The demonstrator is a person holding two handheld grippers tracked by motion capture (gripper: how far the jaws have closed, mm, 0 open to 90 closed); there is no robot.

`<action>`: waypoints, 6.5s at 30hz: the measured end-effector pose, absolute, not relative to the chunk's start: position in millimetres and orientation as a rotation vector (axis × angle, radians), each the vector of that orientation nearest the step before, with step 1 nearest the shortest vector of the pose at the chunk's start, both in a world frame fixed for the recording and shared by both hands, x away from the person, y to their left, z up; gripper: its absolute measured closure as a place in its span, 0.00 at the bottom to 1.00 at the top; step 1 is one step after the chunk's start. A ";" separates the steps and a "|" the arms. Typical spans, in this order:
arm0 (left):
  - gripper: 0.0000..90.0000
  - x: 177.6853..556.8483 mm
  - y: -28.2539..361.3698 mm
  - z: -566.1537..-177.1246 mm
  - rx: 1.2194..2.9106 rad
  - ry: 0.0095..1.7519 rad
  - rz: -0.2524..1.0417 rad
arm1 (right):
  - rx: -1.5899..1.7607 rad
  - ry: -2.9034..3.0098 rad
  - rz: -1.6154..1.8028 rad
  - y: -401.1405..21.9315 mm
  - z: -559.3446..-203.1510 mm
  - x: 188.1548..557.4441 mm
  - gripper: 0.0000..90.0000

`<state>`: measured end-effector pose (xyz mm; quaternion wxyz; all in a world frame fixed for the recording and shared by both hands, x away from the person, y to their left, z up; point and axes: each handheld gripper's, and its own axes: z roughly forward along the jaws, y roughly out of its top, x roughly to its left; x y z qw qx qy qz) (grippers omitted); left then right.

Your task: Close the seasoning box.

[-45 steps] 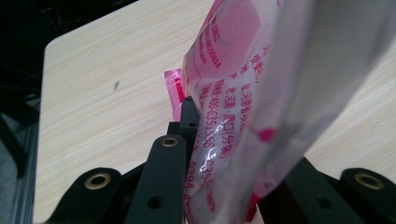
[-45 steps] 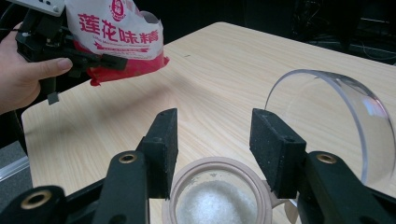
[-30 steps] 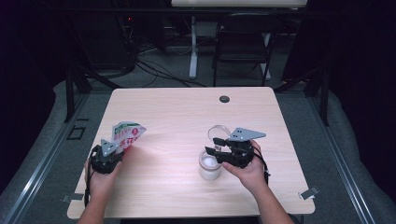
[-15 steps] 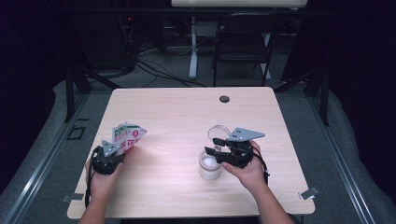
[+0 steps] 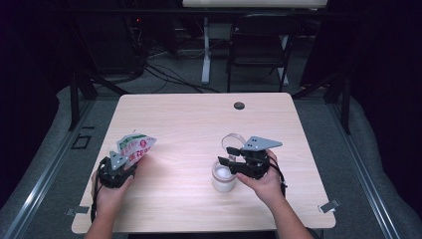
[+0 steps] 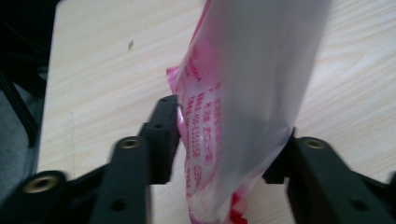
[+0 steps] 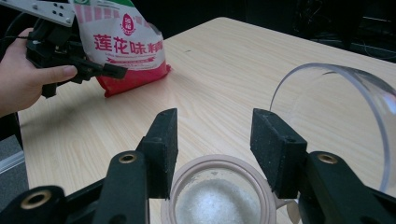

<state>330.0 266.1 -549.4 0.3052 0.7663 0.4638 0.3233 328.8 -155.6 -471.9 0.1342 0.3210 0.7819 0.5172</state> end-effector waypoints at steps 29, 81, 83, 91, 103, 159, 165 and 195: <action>0.42 304.4 212.6 -524.0 2.002 0.948 0.755 | 0.945 2.225 1.509 -160.8 -466.8 327.3 0.58; 0.61 301.8 133.2 -503.9 2.087 0.742 0.570 | 1.116 2.049 1.512 -217.2 -447.3 331.1 1.00; 0.63 301.7 130.6 -502.2 2.083 0.738 0.566 | 1.146 2.038 1.511 -220.2 -450.4 334.3 1.00; 0.75 302.1 121.4 -494.2 2.083 0.731 0.556 | 1.214 2.060 1.457 -220.9 -466.0 347.9 1.00; 0.97 311.7 98.1 -481.8 2.116 0.691 0.497 | 1.239 2.094 1.449 -216.1 -476.5 357.8 1.00; 0.99 330.9 53.6 -473.1 2.071 0.650 0.386 | 1.126 2.205 1.473 -191.7 -475.0 346.7 0.99; 0.99 327.6 56.7 -478.3 2.082 0.653 0.380 | 1.106 2.229 1.481 -187.3 -475.6 345.5 0.99; 0.99 310.7 68.0 -506.2 2.111 0.677 0.336 | 1.024 2.342 1.455 -170.9 -485.5 343.5 0.98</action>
